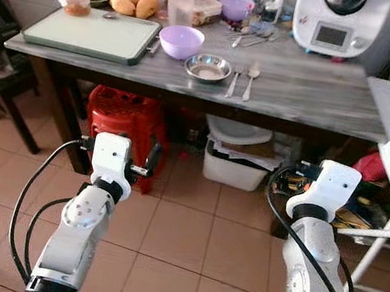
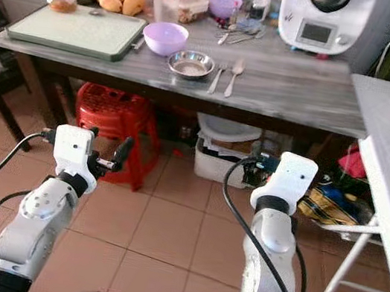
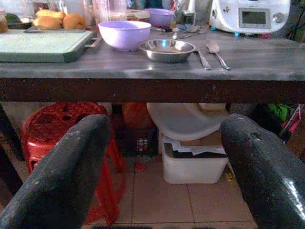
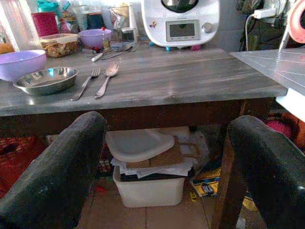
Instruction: Setting the table
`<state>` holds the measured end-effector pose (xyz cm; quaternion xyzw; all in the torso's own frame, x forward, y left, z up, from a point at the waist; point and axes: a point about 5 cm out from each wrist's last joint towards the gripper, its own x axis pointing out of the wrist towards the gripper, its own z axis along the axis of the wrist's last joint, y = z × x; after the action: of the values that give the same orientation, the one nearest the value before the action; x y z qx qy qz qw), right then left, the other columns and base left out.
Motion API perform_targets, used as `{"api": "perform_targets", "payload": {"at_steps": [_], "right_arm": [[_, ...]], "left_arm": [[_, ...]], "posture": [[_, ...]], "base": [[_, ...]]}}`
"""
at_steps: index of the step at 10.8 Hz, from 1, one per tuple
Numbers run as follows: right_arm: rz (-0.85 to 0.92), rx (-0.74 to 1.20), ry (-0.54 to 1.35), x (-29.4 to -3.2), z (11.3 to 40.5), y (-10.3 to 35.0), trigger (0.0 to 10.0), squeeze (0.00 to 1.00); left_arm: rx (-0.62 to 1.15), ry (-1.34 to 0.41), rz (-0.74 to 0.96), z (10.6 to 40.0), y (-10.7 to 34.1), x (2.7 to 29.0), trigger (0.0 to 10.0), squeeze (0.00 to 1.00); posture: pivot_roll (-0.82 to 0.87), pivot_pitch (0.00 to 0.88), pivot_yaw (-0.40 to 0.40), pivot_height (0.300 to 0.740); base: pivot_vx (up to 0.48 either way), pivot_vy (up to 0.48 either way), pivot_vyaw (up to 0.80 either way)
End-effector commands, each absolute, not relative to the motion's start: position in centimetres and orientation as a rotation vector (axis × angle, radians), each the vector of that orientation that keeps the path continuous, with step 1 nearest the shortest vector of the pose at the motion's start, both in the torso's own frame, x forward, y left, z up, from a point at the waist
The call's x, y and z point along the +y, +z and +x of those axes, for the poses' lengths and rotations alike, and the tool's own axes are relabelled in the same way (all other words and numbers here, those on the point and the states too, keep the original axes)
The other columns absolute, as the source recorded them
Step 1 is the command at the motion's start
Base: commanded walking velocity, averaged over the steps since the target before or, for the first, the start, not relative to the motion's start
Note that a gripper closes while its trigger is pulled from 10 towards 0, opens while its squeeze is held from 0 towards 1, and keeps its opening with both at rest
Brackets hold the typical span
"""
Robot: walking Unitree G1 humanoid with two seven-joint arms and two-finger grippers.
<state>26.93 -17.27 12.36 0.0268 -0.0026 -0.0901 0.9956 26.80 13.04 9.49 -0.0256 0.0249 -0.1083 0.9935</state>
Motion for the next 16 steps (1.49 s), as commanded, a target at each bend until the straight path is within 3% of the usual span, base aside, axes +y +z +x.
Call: {"api": "perform_targets", "payload": {"at_steps": [1,5,6,7,9,16], "right_arm": [[0.052,-0.011,-0.172,-17.1,27.1,12.6,10.0,0.0],[0.052,-0.011,-0.172,-17.1,27.1,12.6,10.0,0.0],[-0.097,-0.04,-0.166,-18.1,24.9,12.2,10.0,0.0],[-0.178,-0.081,-0.151,-18.3,24.6,12.9,10.0,0.0],[-0.195,-0.084,-0.118,-17.8,25.1,12.8,10.0,0.0],[-0.088,-0.078,-0.102,-17.7,24.7,12.5,10.0,0.0]], "left_arm": [[0.044,-0.213,-0.048,26.9,9.8,13.3,10.0,0.0],[0.044,-0.213,-0.048,26.9,9.8,13.3,10.0,0.0],[0.041,-0.19,-0.034,26.3,9.8,14.1,10.0,0.0],[0.034,-0.186,-0.025,26.3,9.9,14.2,10.0,0.0],[0.029,-0.178,-0.015,26.3,10.0,14.3,10.0,0.0],[0.031,-0.189,-0.024,26.0,10.1,14.3,10.0,0.0]], "posture": [[-0.03,0.0,0.02,0.74],[-0.03,0.0,0.02,0.74],[-0.04,0.0,0.026,0.74],[-0.04,0.0,0.027,0.74],[-0.03,0.0,0.025,0.74],[-0.03,0.0,0.026,0.74]], "base": [[0.0,0.0,0.0],[0.0,0.0,0.0],[0.0,0.0,0.0],[0.0,0.0,0.0],[0.0,0.0,0.0],[0.0,-0.427,-0.06]]}}
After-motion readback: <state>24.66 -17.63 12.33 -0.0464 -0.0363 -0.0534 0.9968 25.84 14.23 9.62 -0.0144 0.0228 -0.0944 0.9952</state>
